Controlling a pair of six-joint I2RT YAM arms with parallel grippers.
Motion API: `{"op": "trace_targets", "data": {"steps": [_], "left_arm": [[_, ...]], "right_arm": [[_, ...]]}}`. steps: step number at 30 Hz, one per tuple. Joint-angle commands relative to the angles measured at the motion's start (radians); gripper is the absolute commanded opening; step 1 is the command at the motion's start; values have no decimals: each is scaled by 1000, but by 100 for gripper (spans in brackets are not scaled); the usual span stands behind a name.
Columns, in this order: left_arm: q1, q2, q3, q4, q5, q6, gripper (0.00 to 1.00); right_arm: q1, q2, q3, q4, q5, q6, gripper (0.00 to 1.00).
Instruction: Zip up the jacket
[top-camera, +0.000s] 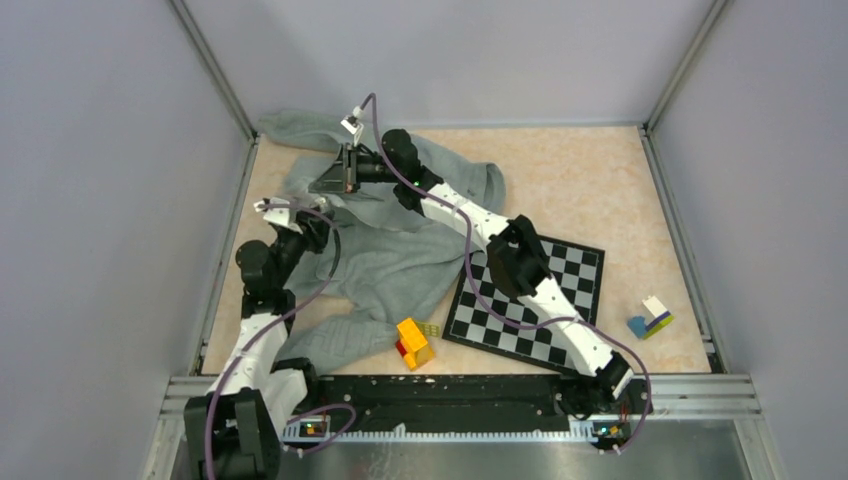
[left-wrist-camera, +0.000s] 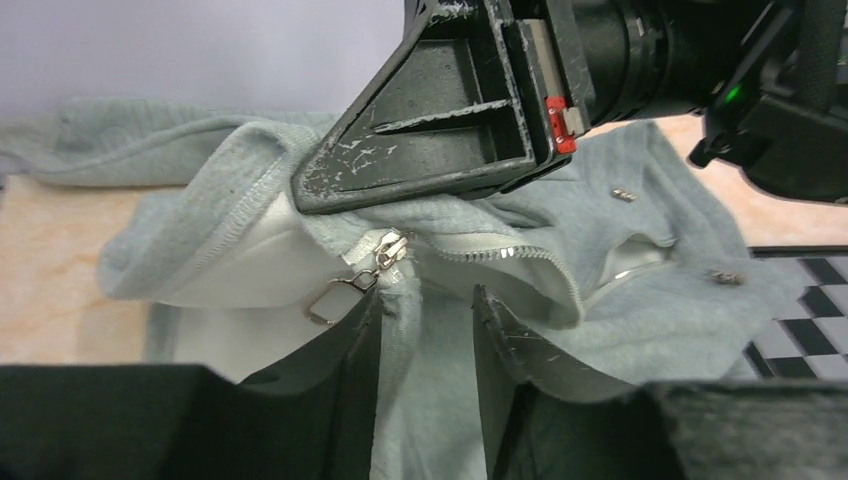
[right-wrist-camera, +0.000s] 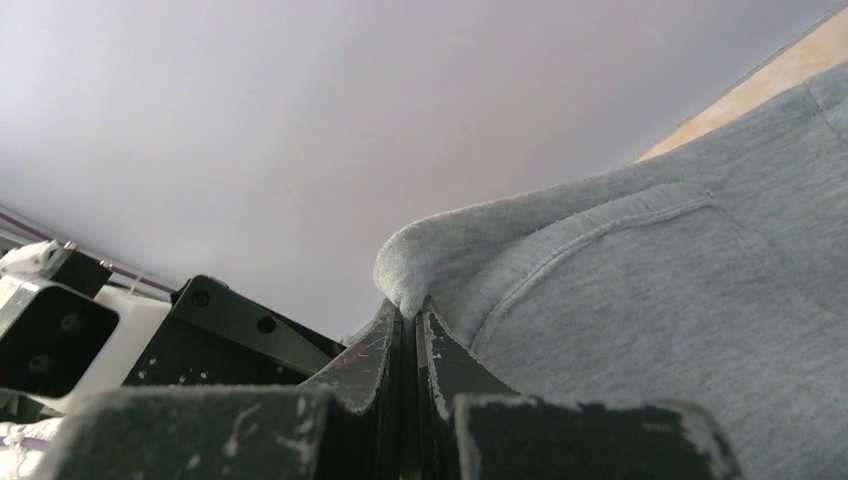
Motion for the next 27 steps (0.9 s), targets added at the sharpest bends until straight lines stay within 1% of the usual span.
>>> {"op": "trace_targets", "data": {"steps": [1, 3, 4, 5, 6, 8, 10, 11, 15, 16, 19, 21, 23, 25, 27], "left_arm": [[-16, -33, 34, -3, 115, -180, 48], [-17, -70, 46, -44, 122, -213, 58], [-17, -90, 58, -83, 122, -222, 73], [-15, -113, 72, -130, 116, -222, 81], [-15, -136, 90, -199, 108, -217, 83], [-15, -170, 142, -330, 43, -220, 86], [-14, -164, 221, -482, -58, -275, 90], [-13, -150, 269, -544, -87, -302, 91], [30, -48, 499, -839, -154, -392, 88], [48, -28, 561, -889, -160, -421, 86], [116, 19, 635, -958, -116, -502, 81], [157, 53, 660, -989, -67, -560, 75], [198, 103, 670, -978, 28, -583, 69], [229, 154, 651, -889, 176, -587, 64], [243, 207, 636, -795, 311, -595, 61]], "right_arm": [[9, -48, -4, 135, 7, 30, 0], [9, -45, -6, 145, 9, 33, 0], [8, -44, -6, 150, 9, 33, 0], [7, -43, -8, 152, 9, 32, 0], [7, -43, -10, 160, 5, 33, 0], [6, -47, -14, 169, -2, 31, 0], [6, -55, -21, 173, -3, 28, 0], [6, -60, -25, 175, -4, 23, 0], [4, -71, -35, 163, -10, -10, 0], [3, -71, -42, 164, -10, -15, 0], [3, -63, -39, 160, -7, -30, 0], [3, -57, -38, 179, -8, -32, 0], [3, -51, -36, 199, -10, -32, 0], [3, -44, -30, 207, -15, -37, 0], [3, -42, -25, 209, -22, -45, 0]]}}
